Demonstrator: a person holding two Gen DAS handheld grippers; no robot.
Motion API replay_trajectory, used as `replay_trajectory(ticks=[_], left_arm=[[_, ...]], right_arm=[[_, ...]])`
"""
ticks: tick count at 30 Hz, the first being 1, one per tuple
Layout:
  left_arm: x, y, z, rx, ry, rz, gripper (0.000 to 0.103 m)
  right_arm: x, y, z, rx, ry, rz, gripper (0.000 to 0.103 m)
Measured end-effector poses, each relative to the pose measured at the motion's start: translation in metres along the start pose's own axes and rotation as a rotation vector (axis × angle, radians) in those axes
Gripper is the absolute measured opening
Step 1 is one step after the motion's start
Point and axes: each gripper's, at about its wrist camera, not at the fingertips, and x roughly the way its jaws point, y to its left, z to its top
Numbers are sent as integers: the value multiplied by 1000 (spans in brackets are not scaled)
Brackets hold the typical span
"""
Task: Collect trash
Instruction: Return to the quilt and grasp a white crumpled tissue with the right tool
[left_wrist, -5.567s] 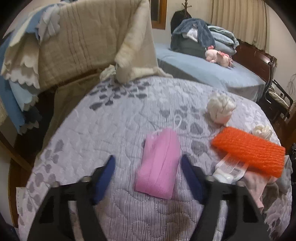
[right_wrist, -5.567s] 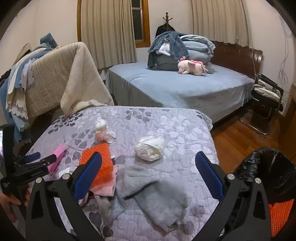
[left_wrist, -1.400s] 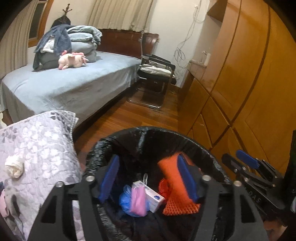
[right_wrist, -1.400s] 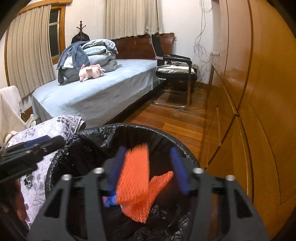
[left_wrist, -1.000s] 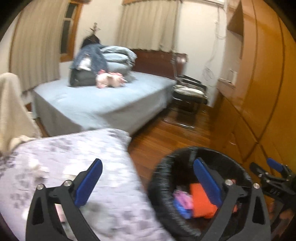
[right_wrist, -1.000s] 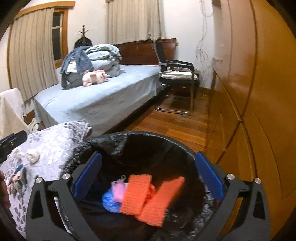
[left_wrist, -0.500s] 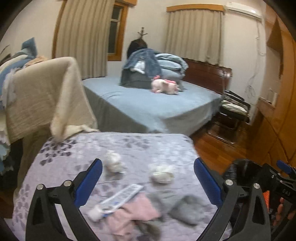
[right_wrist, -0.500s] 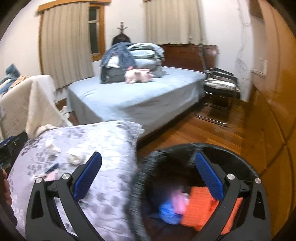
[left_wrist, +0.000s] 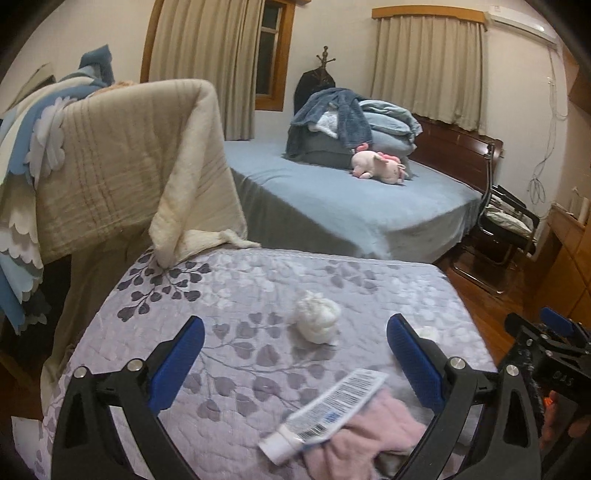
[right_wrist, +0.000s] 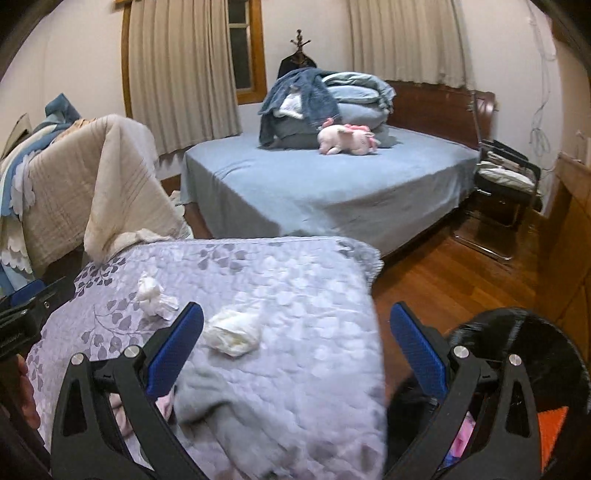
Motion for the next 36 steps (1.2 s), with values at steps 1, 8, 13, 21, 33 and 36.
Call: replay_trajectory(ticks=[1,8,13,21,33,36], left_arm=[[4,4,0,-3,4,4,97],[24,21,-4,-15,26,20,97],[33,30,-7,-24,41,28,97],[44,34,-8,-20,58,29,97],[58,22,-5,-12,79,3,96],[63,16,-1,-6,83,-9,96]], right_arm=[[8,4,-1,-4,8,4,98],[51,28,-6,-14,66,34,98],[71,40,-12,-35,109,41,94],[95,52,-18,-58,188,66,75],[96,47,-17,-58,221,118,41],[89,41,-8,-45,197,111,40]])
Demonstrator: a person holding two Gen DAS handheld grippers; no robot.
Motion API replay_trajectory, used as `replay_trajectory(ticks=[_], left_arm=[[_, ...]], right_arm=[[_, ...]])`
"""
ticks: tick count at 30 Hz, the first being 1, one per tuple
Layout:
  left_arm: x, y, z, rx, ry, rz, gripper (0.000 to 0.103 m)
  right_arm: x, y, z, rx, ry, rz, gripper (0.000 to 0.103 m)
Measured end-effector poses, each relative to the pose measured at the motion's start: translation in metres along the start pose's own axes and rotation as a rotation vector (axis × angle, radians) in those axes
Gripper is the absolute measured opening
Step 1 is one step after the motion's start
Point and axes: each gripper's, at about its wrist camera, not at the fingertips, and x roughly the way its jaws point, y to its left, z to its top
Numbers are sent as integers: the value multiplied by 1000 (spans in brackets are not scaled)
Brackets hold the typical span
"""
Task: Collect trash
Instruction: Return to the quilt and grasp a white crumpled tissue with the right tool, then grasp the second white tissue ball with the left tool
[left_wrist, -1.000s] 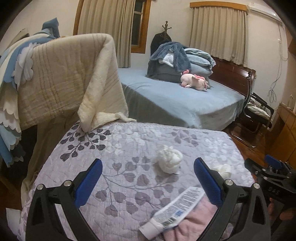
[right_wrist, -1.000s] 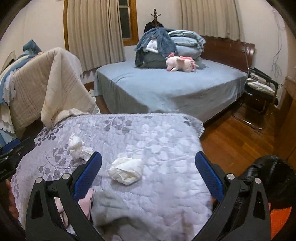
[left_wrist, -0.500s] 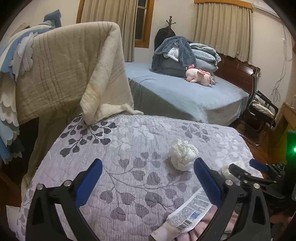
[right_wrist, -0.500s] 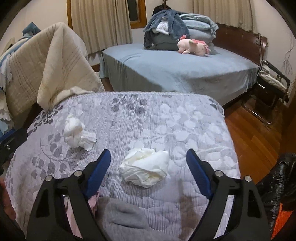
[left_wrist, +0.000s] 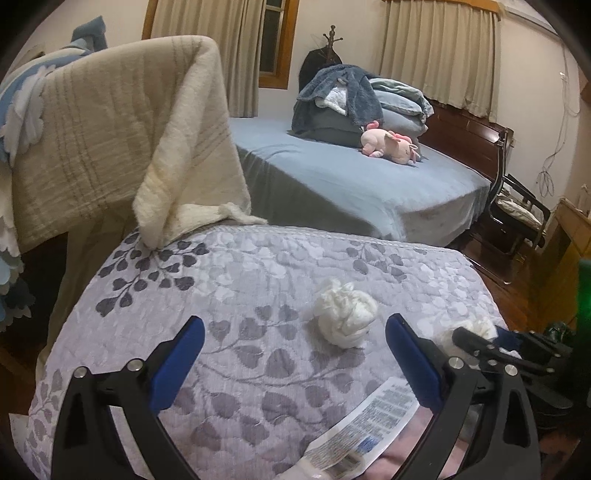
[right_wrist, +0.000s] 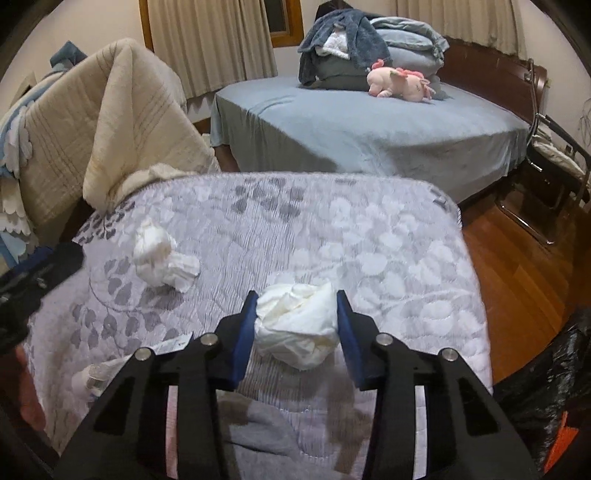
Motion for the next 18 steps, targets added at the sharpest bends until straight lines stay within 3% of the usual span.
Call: replay_trajectory(ticks=[8,18], left_arm=[[24,-21,13,26,9,-23,92],[67,-35,13,31,142,-34,69]], right_arm=[[-7,-21,15,29,-46,-45,40],[-5,-30,11,50,-52,-38,40]])
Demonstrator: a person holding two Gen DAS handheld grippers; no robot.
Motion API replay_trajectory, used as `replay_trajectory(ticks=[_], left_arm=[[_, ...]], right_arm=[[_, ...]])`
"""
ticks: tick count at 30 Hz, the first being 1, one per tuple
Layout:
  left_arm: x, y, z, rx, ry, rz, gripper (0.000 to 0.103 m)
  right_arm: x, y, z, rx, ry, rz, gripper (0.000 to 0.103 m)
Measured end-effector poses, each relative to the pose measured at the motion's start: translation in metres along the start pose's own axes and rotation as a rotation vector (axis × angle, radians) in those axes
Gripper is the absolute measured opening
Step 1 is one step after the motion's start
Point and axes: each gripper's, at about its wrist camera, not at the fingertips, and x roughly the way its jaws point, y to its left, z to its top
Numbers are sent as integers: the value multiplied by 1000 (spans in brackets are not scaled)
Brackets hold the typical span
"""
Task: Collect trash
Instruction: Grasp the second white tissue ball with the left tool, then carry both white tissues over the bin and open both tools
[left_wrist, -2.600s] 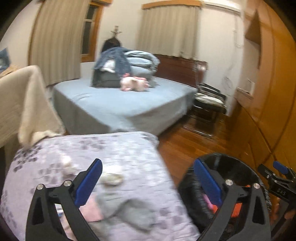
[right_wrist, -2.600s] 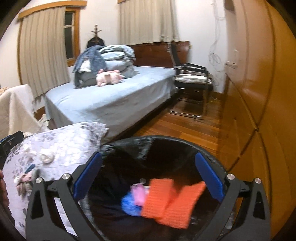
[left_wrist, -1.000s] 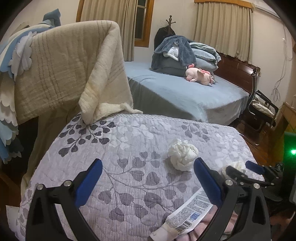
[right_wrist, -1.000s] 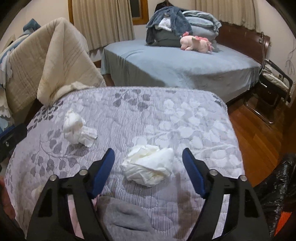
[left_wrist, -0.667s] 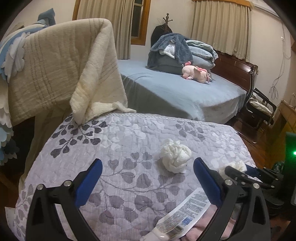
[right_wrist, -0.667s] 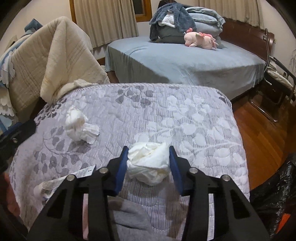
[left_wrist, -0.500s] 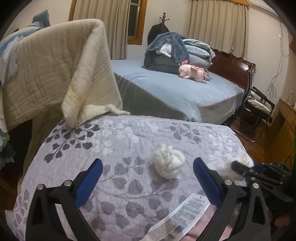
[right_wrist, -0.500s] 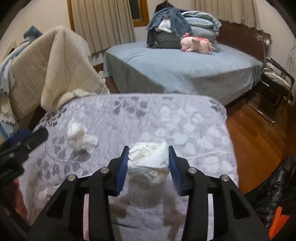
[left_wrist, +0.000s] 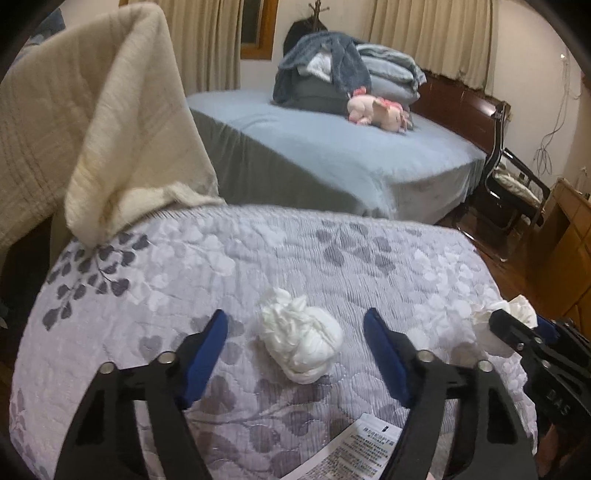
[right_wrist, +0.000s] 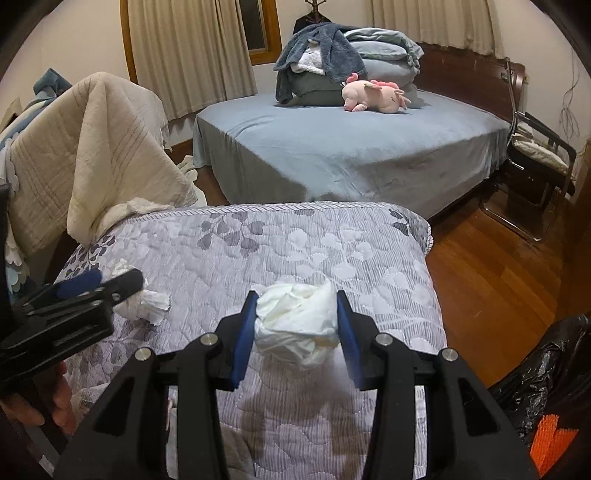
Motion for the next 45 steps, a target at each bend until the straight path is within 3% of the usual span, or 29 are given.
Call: replay_trajectory(ticks=[3,6,10,26,45], left_arm=[[9,-2,-3,-3,32,-7,59],[14,-1,-6,-6,51,-13,39],[7,2,-5,-23,25,-34,31],[-81,-16,7,19,-123,-41,29],[-155,-58,-22,49,-160,-71,29]], right_arm=[[-1,-2,0,6,-3,4,40],[-3,-2,0,5,-4,6,40],[-8,0,0,-1,-11,8,40],[-69,8,7,-8,-99,29,40],[-155,-13,-4,20,-169,9,40]])
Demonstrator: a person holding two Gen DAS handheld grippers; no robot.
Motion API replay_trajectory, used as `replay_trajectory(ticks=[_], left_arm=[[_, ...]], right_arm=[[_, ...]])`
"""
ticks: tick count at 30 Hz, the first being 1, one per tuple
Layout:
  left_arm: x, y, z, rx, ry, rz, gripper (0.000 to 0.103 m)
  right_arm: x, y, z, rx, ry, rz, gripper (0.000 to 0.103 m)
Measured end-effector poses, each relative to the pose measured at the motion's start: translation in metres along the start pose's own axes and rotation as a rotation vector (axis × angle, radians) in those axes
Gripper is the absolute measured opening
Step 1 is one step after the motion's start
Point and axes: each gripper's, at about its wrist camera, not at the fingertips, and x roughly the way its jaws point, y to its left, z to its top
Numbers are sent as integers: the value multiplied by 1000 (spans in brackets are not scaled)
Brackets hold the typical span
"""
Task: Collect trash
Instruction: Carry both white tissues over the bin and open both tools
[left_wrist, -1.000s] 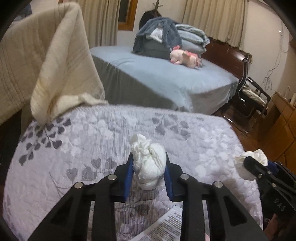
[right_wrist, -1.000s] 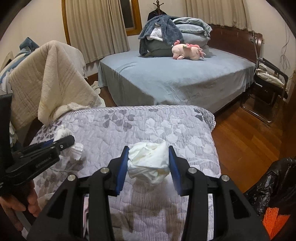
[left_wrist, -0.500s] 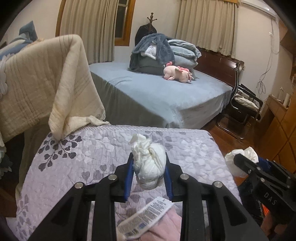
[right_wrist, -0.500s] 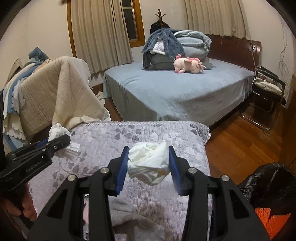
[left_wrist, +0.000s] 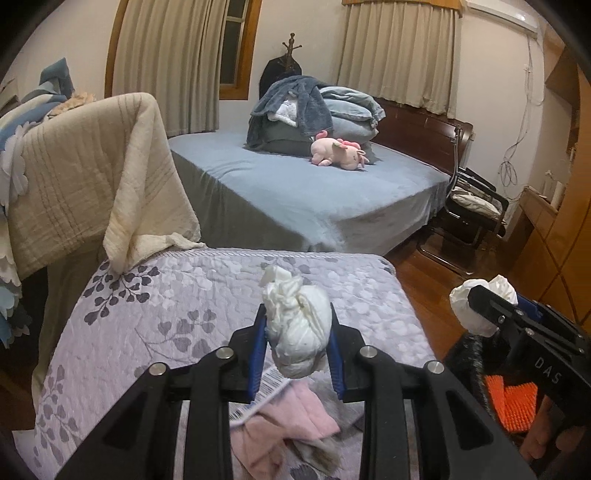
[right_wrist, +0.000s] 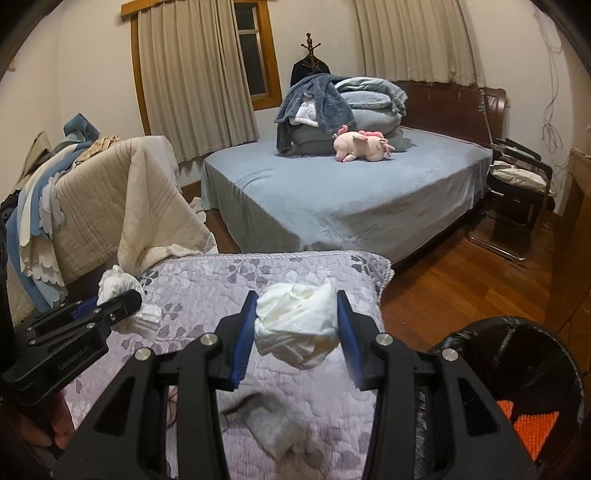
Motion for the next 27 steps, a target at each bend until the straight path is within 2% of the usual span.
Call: replay_trajectory(ticks=[12,27], left_arm=[[-33,-41,-12,39,-24,-45,29],[-46,-120,-23,141,-14,-166,29]], right_arm=[[-53,-27,-15,11,-35,-59,40],[-102,-89,-41,74,-56,-189,40]])
